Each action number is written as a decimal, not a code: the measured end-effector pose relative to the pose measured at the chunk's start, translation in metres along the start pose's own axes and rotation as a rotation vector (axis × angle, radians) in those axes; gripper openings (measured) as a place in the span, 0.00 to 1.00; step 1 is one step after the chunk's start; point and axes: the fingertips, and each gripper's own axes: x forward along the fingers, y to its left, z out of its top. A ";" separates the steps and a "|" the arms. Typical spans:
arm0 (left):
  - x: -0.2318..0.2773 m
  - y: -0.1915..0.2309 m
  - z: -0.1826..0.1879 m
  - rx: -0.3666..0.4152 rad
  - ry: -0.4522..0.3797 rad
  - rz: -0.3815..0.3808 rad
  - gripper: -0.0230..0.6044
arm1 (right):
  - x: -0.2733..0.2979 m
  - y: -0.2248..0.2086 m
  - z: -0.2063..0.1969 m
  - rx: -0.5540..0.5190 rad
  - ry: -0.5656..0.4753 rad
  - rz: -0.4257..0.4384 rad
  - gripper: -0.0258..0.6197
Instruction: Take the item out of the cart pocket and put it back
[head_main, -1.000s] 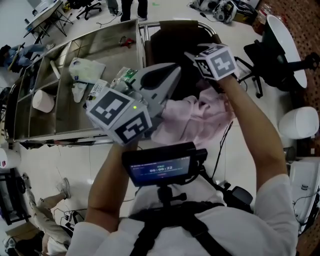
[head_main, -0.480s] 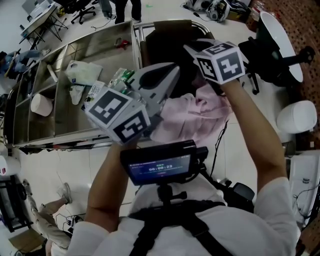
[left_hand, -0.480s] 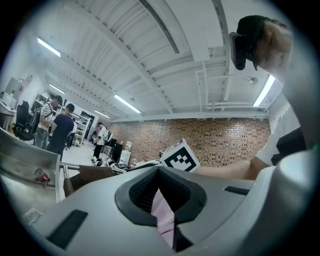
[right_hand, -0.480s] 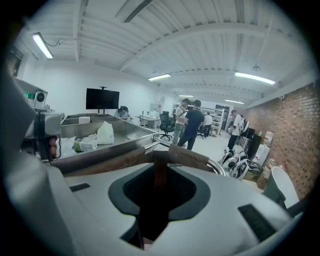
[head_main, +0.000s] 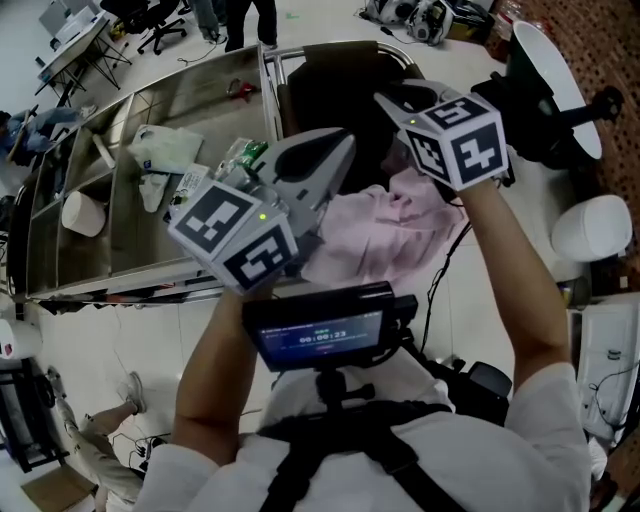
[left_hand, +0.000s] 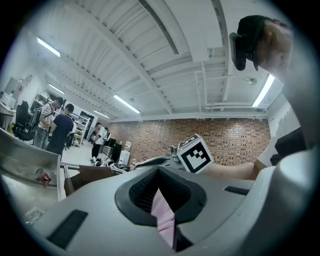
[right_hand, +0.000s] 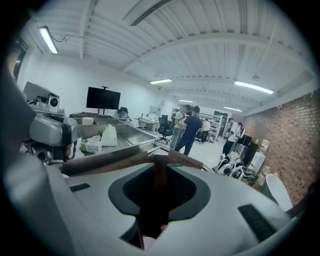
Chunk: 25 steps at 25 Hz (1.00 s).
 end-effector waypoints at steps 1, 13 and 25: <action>-0.002 -0.002 0.000 -0.001 0.002 -0.004 0.05 | -0.004 0.001 0.000 -0.007 -0.002 -0.006 0.17; -0.009 -0.012 0.004 0.018 -0.016 -0.014 0.05 | -0.042 0.009 0.005 0.023 -0.071 -0.058 0.09; -0.031 -0.010 0.001 -0.005 -0.018 0.000 0.05 | -0.062 0.024 -0.002 0.137 -0.131 -0.079 0.09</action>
